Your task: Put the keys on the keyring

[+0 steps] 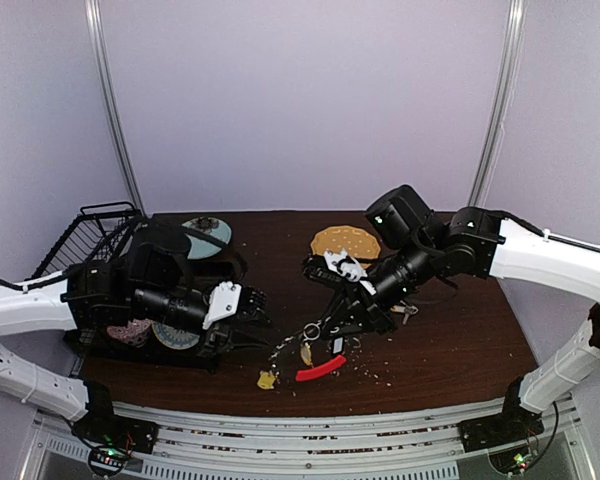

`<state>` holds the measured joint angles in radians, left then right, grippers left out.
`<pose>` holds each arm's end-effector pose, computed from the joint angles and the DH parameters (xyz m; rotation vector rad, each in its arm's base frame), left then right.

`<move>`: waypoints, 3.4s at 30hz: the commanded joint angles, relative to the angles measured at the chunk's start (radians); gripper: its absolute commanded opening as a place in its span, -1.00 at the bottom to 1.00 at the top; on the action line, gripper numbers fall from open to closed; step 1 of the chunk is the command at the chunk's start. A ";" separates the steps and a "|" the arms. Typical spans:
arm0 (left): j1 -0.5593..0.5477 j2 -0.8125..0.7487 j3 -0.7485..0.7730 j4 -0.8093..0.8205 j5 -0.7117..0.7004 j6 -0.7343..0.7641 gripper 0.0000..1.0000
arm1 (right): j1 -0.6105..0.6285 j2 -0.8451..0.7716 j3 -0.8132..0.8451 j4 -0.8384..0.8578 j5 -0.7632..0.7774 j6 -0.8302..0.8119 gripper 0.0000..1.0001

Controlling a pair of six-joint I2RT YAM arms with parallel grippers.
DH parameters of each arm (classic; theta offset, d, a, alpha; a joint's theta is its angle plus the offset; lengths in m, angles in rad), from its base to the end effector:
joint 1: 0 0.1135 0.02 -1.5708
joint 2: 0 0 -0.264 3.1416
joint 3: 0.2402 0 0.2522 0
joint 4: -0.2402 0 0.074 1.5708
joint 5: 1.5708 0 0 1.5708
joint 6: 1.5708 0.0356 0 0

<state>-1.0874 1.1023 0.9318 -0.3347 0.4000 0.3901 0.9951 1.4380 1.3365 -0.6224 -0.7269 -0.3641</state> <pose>0.1020 -0.2241 0.3149 1.6197 1.4009 -0.8335 0.1490 0.2731 0.3434 -1.7543 1.5431 1.1547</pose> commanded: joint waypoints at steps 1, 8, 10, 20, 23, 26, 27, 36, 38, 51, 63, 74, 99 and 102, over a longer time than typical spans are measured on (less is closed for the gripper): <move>-0.009 -0.074 -0.107 0.219 0.017 0.110 -0.29 | 0.001 -0.019 0.026 -0.004 -0.037 -0.006 -1.00; -0.054 -0.081 -0.172 0.400 -0.092 0.118 -0.44 | 0.001 -0.007 0.029 0.009 -0.064 -0.014 -1.00; -0.065 -0.066 -0.165 0.398 -0.114 0.129 -0.50 | 0.001 0.002 0.039 0.000 -0.065 -0.019 -1.00; -0.083 -0.046 -0.163 0.395 -0.087 0.148 -0.44 | 0.001 0.017 0.050 0.001 -0.071 -0.026 -1.00; -0.083 -0.038 -0.152 0.366 -0.055 0.160 -0.43 | 0.001 0.018 0.051 -0.001 -0.064 -0.027 -1.00; -0.083 -0.036 -0.148 0.288 -0.056 0.200 -0.36 | 0.001 0.014 0.050 -0.004 -0.059 -0.030 -1.00; -0.083 -0.040 -0.152 0.275 -0.063 0.208 -0.36 | 0.002 0.013 0.050 -0.004 -0.058 -0.029 -1.00; -0.087 -0.055 -0.157 0.362 -0.068 0.156 -0.39 | 0.001 0.025 0.056 -0.004 -0.059 -0.029 -1.00; -0.090 -0.053 -0.156 0.373 -0.065 0.149 -0.36 | 0.001 0.025 0.056 -0.004 -0.060 -0.027 -1.00; -0.095 -0.057 -0.165 0.424 -0.117 0.096 -0.86 | 0.002 0.026 0.058 -0.007 -0.063 -0.029 -1.00; -0.095 -0.082 -0.147 0.368 -0.222 0.034 -1.00 | 0.000 0.014 -0.015 0.084 -0.009 -0.011 -0.95; -0.096 -0.098 -0.126 0.365 -0.122 -0.099 -1.00 | -0.019 0.036 -0.016 0.208 0.057 0.053 -0.02; -0.093 -0.007 -0.132 0.563 -0.330 -0.165 -1.00 | 0.017 -0.176 -0.309 0.718 0.133 0.318 -0.19; -0.079 0.006 -0.133 0.583 -0.348 -0.148 -1.00 | 0.011 -0.216 -0.338 0.716 0.224 0.321 -0.16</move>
<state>-1.1835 1.0946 0.7910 0.1268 0.1020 0.2108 1.0096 1.2751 1.0363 0.0456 -0.5850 -0.0559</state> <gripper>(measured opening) 0.006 0.409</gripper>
